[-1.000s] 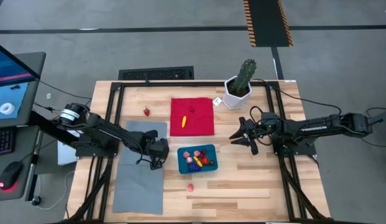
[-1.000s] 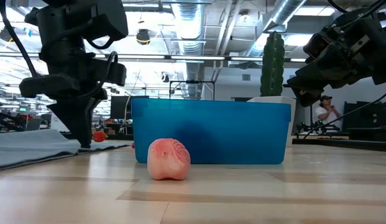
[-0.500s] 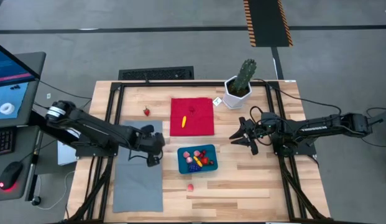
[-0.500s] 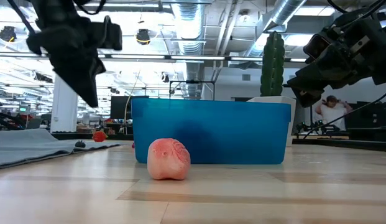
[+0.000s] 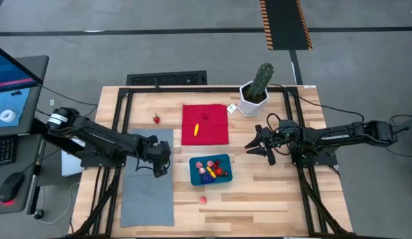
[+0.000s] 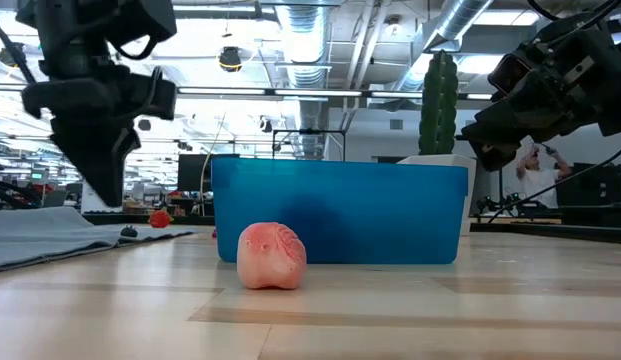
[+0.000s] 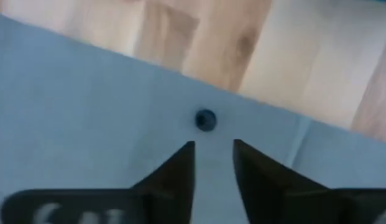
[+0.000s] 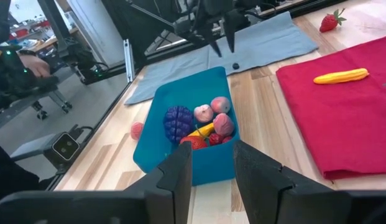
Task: Pick and placing Produce into tupperware
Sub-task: Put the blueberry into the blue bin
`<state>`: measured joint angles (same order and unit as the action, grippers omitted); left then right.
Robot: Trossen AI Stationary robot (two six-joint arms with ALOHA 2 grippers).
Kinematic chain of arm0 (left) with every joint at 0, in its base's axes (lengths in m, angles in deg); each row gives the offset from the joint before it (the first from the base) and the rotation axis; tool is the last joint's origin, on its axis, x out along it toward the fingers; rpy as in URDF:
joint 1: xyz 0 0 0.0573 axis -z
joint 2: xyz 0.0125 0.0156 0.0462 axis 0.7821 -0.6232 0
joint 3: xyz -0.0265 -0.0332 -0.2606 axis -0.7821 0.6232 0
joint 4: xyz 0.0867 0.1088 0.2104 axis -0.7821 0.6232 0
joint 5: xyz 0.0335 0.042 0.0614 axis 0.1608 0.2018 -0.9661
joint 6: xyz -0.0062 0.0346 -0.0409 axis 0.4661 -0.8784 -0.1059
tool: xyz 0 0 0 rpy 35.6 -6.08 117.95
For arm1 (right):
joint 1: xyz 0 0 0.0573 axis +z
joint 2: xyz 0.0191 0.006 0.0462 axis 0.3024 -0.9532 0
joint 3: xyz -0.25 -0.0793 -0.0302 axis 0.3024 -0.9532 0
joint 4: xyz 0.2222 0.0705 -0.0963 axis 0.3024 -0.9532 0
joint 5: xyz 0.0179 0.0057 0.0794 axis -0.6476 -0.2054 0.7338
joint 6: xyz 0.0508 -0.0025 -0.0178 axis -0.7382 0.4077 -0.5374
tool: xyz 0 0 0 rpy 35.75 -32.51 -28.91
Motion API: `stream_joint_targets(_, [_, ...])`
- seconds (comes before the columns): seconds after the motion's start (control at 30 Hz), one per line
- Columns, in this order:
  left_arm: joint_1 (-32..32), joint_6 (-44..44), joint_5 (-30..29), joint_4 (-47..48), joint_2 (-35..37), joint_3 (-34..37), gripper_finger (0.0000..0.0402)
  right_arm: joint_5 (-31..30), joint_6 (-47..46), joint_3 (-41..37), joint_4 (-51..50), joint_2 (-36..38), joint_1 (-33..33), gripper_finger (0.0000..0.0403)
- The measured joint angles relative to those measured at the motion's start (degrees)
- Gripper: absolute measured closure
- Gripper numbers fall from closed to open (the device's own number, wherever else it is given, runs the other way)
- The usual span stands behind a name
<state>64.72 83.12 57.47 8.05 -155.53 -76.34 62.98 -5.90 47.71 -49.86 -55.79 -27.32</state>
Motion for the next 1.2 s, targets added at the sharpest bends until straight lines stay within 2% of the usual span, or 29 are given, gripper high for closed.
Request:
stream_joint_targets(0.07, [-0.5, -0.7, 2.7, -0.5, -0.2, 0.3, 0.0272, 0.0, 0.0, 0.0, 0.0, 0.0, 0.0, 0.0264])
stream_joint_targets(0.2, [-1.5, -2.0, 2.9, -0.9, -1.1, 0.3, 0.0225, 0.0, 0.0, 0.0, 0.0, 0.0, 0.0, 0.0263])
stream_joint_targets(0.3, [-2.1, -3.9, 3.5, -3.6, -2.7, 0.3, 0.0212, 0.0, 0.0, 0.0, 0.0, 0.0, 0.0, 0.0261])
stream_joint_targets(0.4, [-3.3, -6.2, 6.7, -6.7, -4.8, 0.3, 0.0211, 0.0, 0.0, 0.0, 0.0, 0.0, 0.0, 0.0262])
stream_joint_targets(0.6, [-5.4, -8.2, 7.1, -5.9, -8.1, 0.3, 0.0238, 0.0, 0.0, 0.0, -0.2, 0.0, 0.0, 0.0264])
stream_joint_targets(0.93, [-5.9, -10.8, 6.4, -5.8, -8.6, 0.3, 0.0287, 0.0, 0.0, 0.0, -0.4, 0.0, 0.0, 0.0262])
stream_joint_targets(1.2, [-5.9, -11.7, 6.9, -5.2, -8.6, 0.3, 0.037, 0.0, 0.0, 0.0, -0.4, 0.0, 0.0, 0.0262])
